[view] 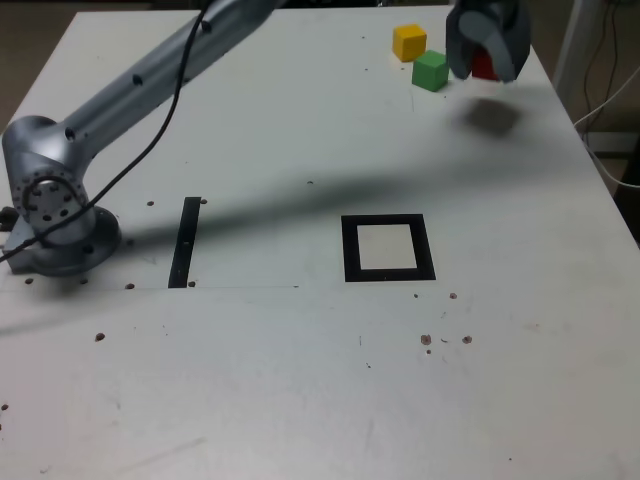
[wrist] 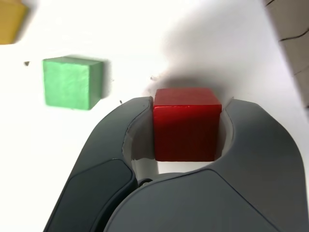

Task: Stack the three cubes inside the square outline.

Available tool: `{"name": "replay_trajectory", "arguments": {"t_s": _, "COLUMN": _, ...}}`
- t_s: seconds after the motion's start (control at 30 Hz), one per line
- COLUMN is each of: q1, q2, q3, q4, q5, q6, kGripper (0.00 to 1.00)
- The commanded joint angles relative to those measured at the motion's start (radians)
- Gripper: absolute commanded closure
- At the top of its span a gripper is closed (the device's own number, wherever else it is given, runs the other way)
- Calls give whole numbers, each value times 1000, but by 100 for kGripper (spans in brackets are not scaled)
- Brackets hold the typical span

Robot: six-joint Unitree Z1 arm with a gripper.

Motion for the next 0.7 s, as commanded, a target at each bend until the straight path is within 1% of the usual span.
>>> {"name": "replay_trajectory", "arguments": {"t_s": 0.0, "q1": -15, "q2": -65, "q3": -19, "q4": 12, "q5": 1, "q6": -13, "kGripper": 75}}
{"name": "replay_trajectory", "arguments": {"t_s": 0.1, "q1": -39, "q2": -127, "q3": 62, "q4": 11, "q5": 15, "q6": -37, "kGripper": 75}}
{"name": "replay_trajectory", "arguments": {"t_s": 0.2, "q1": -72, "q2": -189, "q3": 167, "q4": 7, "q5": 37, "q6": -71, "kGripper": 75}}
{"name": "replay_trajectory", "arguments": {"t_s": 0.33, "q1": -121, "q2": -278, "q3": 347, "q4": -12, "q5": 69, "q6": -138, "kGripper": 75}}
{"name": "replay_trajectory", "arguments": {"t_s": 0.4, "q1": -145, "q2": -340, "q3": 472, "q4": -35, "q5": 82, "q6": -190, "kGripper": 75}}
{"name": "replay_trajectory", "arguments": {"t_s": 0.53, "q1": -173, "q2": -463, "q3": 710, "q4": -103, "q5": 87, "q6": -289, "kGripper": 75}}
{"name": "replay_trajectory", "arguments": {"t_s": 0.6, "q1": -183, "q2": -522, "q3": 822, "q4": -135, "q5": 83, "q6": -345, "kGripper": 75}}
{"name": "replay_trajectory", "arguments": {"t_s": 0.67, "q1": -192, "q2": -576, "q3": 919, "q4": -151, "q5": 74, "q6": -406, "kGripper": 75}}
